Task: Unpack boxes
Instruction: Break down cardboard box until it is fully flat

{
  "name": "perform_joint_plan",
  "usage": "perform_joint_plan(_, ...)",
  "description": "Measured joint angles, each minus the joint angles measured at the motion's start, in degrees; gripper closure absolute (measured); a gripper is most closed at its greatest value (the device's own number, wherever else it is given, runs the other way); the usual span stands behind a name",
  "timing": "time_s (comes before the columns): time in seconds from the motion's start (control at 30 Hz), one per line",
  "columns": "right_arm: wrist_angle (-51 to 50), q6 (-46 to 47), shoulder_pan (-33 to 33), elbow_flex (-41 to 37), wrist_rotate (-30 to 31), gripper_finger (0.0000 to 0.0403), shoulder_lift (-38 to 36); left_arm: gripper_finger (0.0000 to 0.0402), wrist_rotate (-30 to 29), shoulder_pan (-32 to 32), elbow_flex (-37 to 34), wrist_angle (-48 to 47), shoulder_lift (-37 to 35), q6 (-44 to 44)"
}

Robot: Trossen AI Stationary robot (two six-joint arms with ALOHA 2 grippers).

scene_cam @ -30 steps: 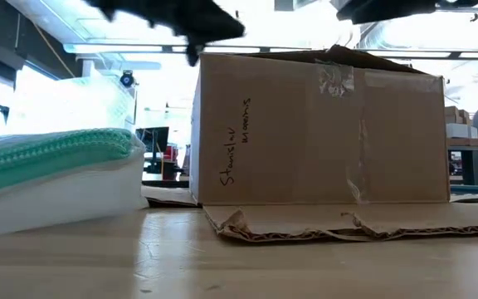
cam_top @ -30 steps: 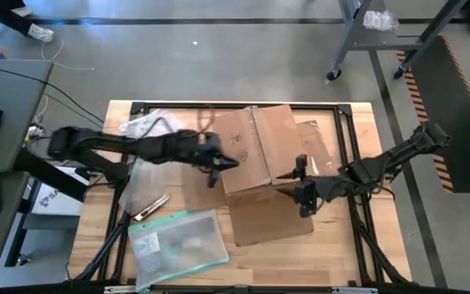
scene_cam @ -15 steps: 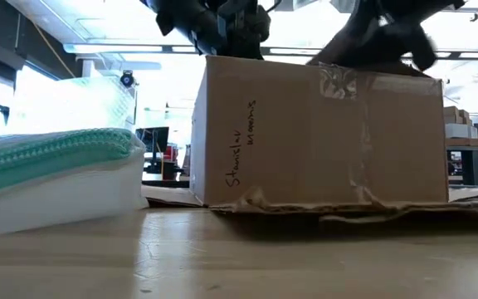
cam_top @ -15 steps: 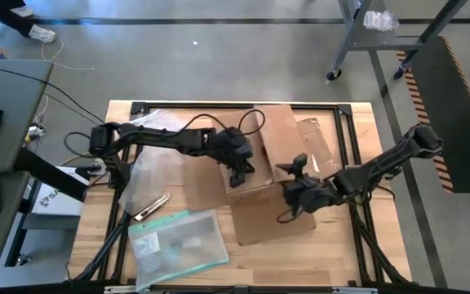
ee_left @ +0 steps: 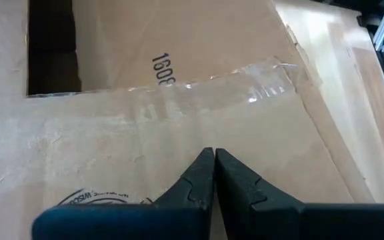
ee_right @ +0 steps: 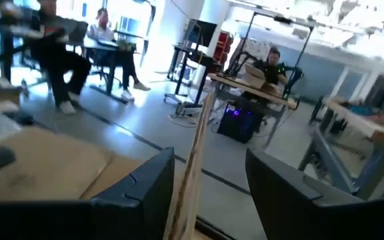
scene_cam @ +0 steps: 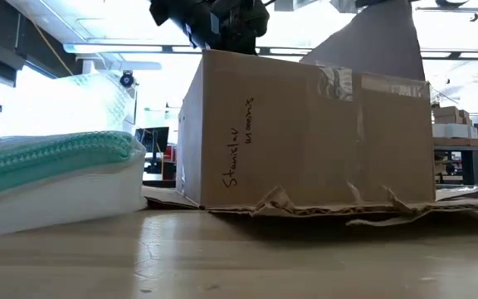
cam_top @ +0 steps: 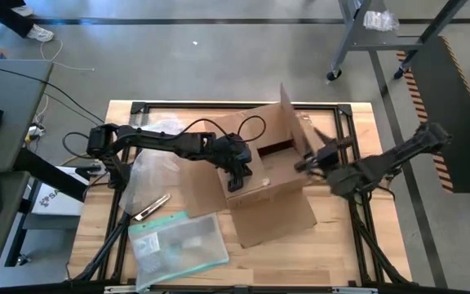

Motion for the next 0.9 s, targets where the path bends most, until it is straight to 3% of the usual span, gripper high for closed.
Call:
perform_joint_plan(0.27,1.4,-10.5,-0.6,0.0,0.0,0.0234,-16.7,0.0401,-1.1,-1.1,-0.2,0.4,-0.8,0.6)
perform_joint_plan(0.43,1.7,-17.7,-1.8,0.0,-1.5,0.0234,-24.0,0.0401,-6.3,-2.5,-0.6,-0.8,-4.5,1.5)
perform_joint_plan(0.5,2.9,-18.4,-1.6,0.0,-10.1,0.0234,-25.6,0.0401,-8.2,-3.2,-0.7,-0.8,-6.4,2.0)
perform_joint_plan(0.63,2.9,-14.8,-1.6,0.1,-40.6,0.0234,-24.7,0.0401,-11.0,-3.9,-0.7,1.4,-11.0,3.5)
perform_joint_plan(0.7,2.6,-13.2,-1.6,0.1,-51.5,0.0234,-22.7,0.0401,-11.2,-3.9,-0.5,1.4,-13.4,3.3)
perform_joint_plan(0.8,1.3,-7.5,-1.7,0.1,-62.3,0.0234,-18.3,0.0402,-11.3,-3.9,-0.6,-0.3,-16.0,2.3)
perform_joint_plan(0.9,1.1,-3.6,-3.0,0.1,-64.0,0.0234,-11.1,0.0402,-12.1,-3.9,-0.5,-4.1,-19.6,0.4)
